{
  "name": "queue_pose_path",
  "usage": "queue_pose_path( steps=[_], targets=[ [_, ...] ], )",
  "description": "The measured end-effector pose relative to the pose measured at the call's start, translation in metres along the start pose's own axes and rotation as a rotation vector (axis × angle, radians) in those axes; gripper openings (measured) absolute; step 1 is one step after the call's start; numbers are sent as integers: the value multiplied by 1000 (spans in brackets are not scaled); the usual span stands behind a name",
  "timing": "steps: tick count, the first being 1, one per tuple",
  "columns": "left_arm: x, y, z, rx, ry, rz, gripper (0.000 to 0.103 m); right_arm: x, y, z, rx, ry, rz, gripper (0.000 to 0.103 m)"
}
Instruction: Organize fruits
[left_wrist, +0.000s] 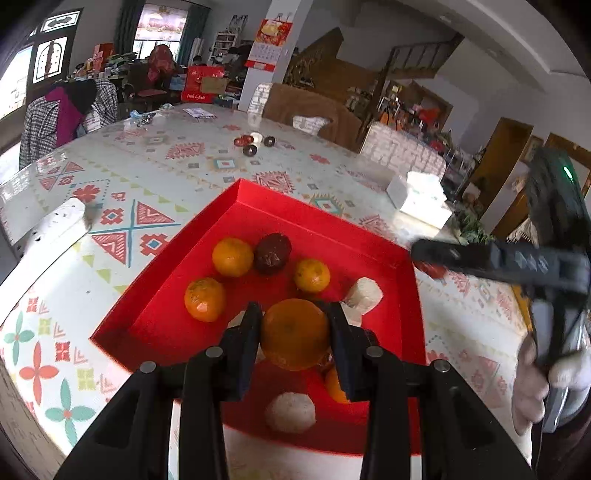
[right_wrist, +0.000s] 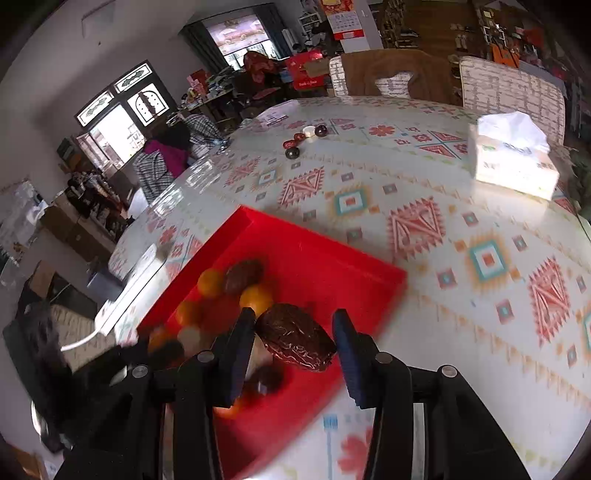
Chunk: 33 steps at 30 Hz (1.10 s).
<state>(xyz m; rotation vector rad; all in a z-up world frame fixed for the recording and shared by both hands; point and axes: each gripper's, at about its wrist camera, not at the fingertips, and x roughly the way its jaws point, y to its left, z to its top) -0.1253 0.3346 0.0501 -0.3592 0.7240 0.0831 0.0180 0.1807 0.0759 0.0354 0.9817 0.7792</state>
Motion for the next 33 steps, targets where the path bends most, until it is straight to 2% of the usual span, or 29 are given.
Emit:
queue_pose_path(
  steps=[7,11,12,14,15,16,19,21,24,26,29,31,33],
  targets=[
    [18,5,4,-11,30,18,35,52,-1,23,18,71,-13,48],
    [20,8,7,-20,24,15,39,67,1,28,10,65,-25,48],
    [20,8,8,-28,23,10,42,68,1,28,9,57,-32,50],
    [18,9,9,-34,14,10,53,71,0,30,15,47,-37,63],
    [17,8,9,-33,9,10,53,71,-1,30,19,43,-30,67],
    [13,7,9,-30,0,11,53,68,-2,30,23,35,-29,67],
    [2,2,10,-12,-32,23,56,55,-2,28,19,3,-36,67],
    [-10,-7,10,19,-74,58,61,38,0,23,3,-29,-44,67],
    [-33,-26,8,78,-172,149,76,6,4,8,-34,-85,-77,68],
    [-48,-39,5,106,-237,202,92,-20,4,-6,-42,-122,-95,68],
    [-71,-65,-1,153,-344,314,102,-57,-2,-29,-43,-175,-105,72],
    [-81,-84,-5,193,-390,363,103,-81,-7,-47,-51,-213,-145,77],
    [-89,-105,-11,230,-410,371,103,-100,-12,-63,-54,-245,-186,79]
  ],
)
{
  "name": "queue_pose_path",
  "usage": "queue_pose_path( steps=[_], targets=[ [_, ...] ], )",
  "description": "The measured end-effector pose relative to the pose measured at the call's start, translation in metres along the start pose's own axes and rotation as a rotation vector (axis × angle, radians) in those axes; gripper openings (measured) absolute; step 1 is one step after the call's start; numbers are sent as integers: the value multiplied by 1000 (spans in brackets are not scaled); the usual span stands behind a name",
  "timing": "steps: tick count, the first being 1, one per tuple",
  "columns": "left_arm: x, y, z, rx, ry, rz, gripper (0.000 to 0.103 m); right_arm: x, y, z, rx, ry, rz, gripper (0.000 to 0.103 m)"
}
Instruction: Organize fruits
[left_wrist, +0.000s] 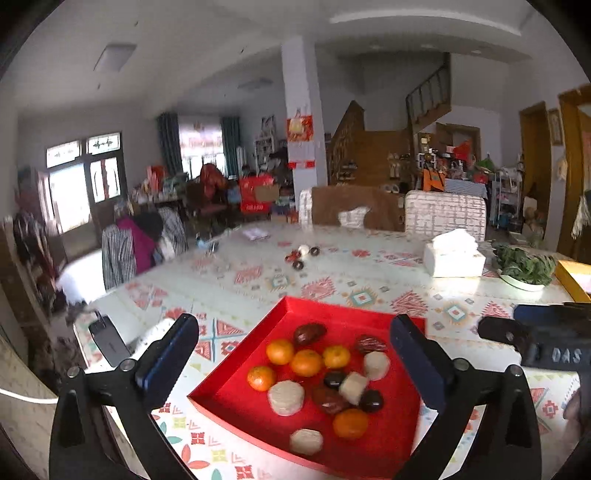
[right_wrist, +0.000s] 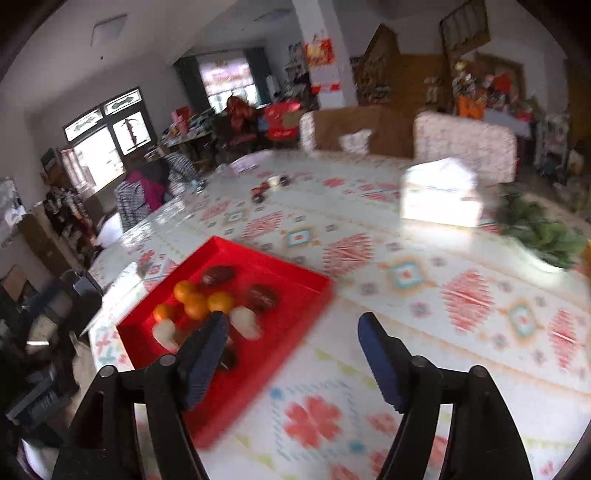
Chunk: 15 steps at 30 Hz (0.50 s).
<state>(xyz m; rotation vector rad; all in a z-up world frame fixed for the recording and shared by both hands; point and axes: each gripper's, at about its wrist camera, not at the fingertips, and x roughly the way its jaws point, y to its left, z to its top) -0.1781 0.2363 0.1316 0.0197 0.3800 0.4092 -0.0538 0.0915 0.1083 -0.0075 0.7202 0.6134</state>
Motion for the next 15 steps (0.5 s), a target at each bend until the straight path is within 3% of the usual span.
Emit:
queue_pose_path(
  steps=[5,8,15],
  targets=[
    [-13,-35,-2,18,40,-30,103,-48,-26,-33,83,-81,-15,81],
    [-18,-56,-10,29,88,-43,103,-67,-35,-50,108,-117,-33,87],
    [-26,-85,-32,13,167,-89,103,-85,-57,-88,132,-104,-121,88]
  ],
)
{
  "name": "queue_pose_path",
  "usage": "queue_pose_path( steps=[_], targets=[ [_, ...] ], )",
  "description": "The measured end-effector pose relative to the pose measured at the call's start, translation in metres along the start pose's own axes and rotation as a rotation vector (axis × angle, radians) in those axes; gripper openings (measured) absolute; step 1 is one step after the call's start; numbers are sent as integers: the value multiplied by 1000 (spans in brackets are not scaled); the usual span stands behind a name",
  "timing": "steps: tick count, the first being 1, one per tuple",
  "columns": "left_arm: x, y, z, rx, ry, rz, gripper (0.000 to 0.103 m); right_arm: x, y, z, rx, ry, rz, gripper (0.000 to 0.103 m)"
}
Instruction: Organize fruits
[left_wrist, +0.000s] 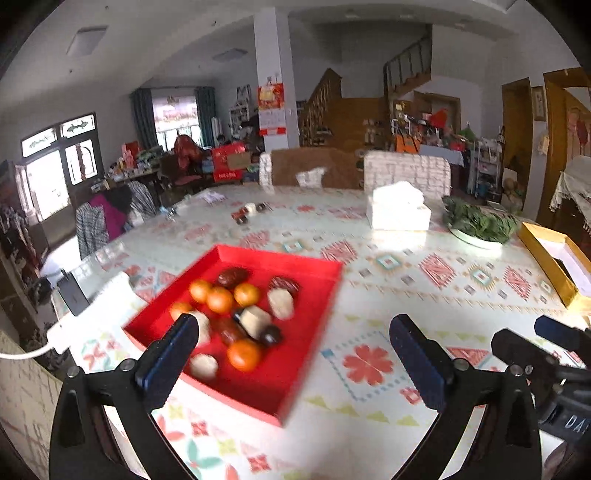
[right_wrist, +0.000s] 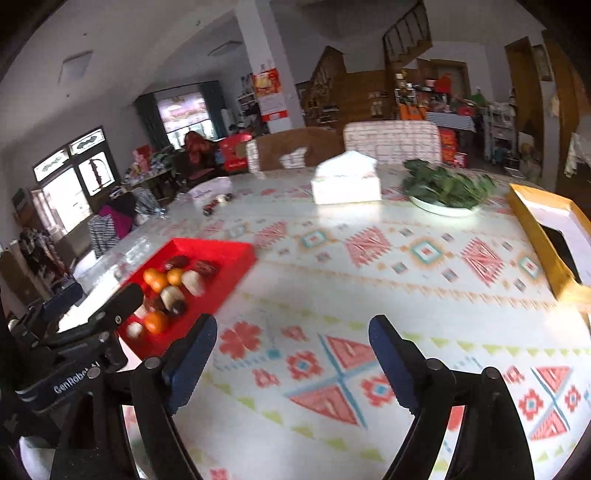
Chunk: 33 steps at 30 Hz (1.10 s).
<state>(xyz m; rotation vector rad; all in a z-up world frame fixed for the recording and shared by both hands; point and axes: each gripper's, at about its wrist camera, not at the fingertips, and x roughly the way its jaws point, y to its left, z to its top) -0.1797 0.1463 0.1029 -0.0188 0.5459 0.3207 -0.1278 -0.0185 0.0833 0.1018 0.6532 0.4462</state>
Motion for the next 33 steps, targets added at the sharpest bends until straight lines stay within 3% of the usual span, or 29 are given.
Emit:
queue_pose_path(
  steps=[8,21,27,33],
  targets=[
    [3,-6,-11,-4,40,-23,103,2,-8,-25,3,44,-25,88],
    [-3,10,-17,-25,32,-23,103,7,25,-36,-64,67,-22,89],
    [-9,18,-16,-39,10,-15,103,9,32,-38,-77,73,-17,90],
    [-26,20,-16,-37,-86,35,103,8,38,-41,-92,70,-12,90]
  ],
)
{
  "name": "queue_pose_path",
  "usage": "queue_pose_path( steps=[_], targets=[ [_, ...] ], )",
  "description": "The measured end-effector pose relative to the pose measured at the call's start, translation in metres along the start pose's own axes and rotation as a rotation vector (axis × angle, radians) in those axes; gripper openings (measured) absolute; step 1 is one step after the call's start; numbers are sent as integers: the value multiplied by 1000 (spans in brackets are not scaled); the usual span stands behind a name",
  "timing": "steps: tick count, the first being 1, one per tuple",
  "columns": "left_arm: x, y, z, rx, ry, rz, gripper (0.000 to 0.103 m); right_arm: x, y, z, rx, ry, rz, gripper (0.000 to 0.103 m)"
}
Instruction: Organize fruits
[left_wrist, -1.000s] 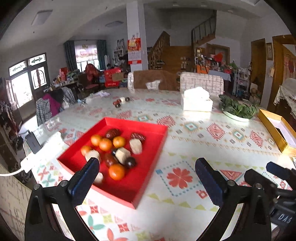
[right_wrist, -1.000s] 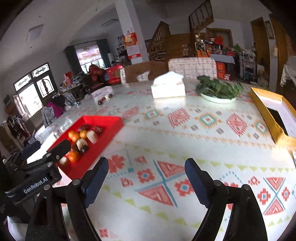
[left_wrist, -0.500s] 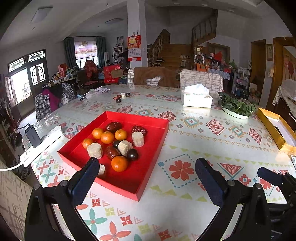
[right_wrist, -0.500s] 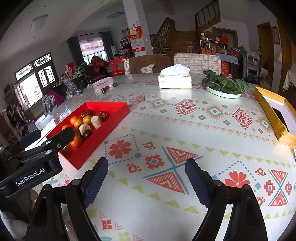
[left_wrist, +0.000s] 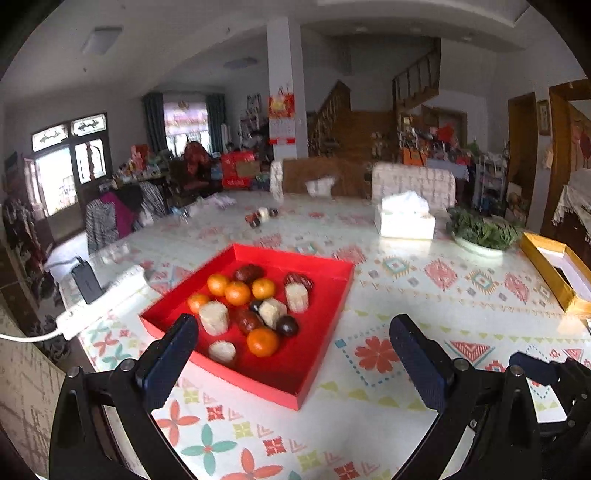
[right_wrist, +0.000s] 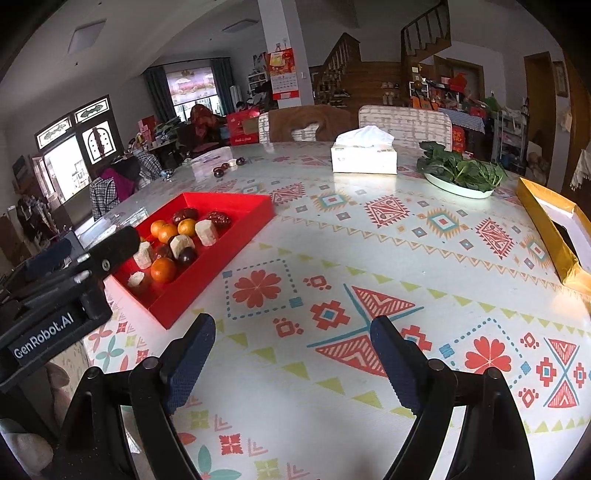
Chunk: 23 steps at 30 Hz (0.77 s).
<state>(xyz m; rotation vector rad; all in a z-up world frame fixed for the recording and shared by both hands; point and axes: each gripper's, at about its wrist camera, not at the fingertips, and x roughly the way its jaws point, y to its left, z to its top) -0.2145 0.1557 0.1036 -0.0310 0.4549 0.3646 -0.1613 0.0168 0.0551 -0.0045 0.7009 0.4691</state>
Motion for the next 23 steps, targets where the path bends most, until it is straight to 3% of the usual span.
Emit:
queue_pose_path(
  steps=[7,17,23],
  targets=[
    [-15,6,-4,-30,-86,114,103,-5,10,-2,-34,-18,9,90],
    [2,16,12,-40,0,62,103,-5,32,7,-120,-22,51,90],
    [12,2,28,-4,39,46,103,-13,29,28,-137,-56,51,94]
  ],
)
